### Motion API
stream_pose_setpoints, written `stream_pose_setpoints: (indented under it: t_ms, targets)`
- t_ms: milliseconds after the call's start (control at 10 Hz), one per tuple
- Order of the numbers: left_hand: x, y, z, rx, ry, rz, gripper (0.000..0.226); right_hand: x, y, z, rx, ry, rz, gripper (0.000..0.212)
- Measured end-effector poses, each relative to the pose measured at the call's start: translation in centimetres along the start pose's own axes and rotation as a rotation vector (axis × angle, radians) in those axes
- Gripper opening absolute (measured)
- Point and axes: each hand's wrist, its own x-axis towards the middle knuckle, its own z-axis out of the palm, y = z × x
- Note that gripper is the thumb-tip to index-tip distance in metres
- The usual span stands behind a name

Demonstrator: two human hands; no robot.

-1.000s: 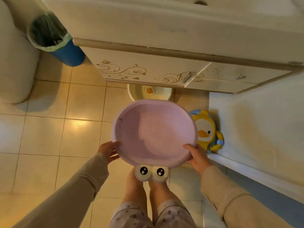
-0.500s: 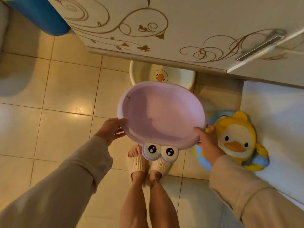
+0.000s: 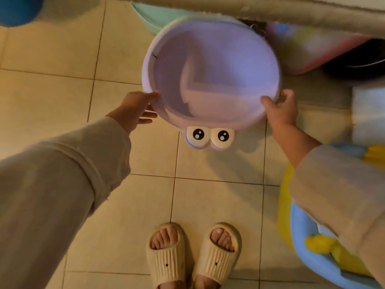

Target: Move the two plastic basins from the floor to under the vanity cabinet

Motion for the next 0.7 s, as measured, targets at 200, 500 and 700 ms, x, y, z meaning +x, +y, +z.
stream_pose_setpoints:
  t_ms: [200, 500, 700]
  targets:
    - [3.6, 0.2, 0.3, 0.304, 0.127, 0.174, 0.028, 2.6, 0.6, 1.7, -0.172, 0.014, -0.086, 0.053]
    - [4.3, 0.3, 0.5, 0.777, 0.26, 0.354, 0.047, 3.2, -0.1, 2.1, -0.507, 0.002, -0.164, 0.062]
    - [-1.0, -0.7, 0.5, 0.717, 0.155, 0.256, 0.032, -1.2, 0.1, -0.7, -0.368, -0.148, -0.035, 0.063]
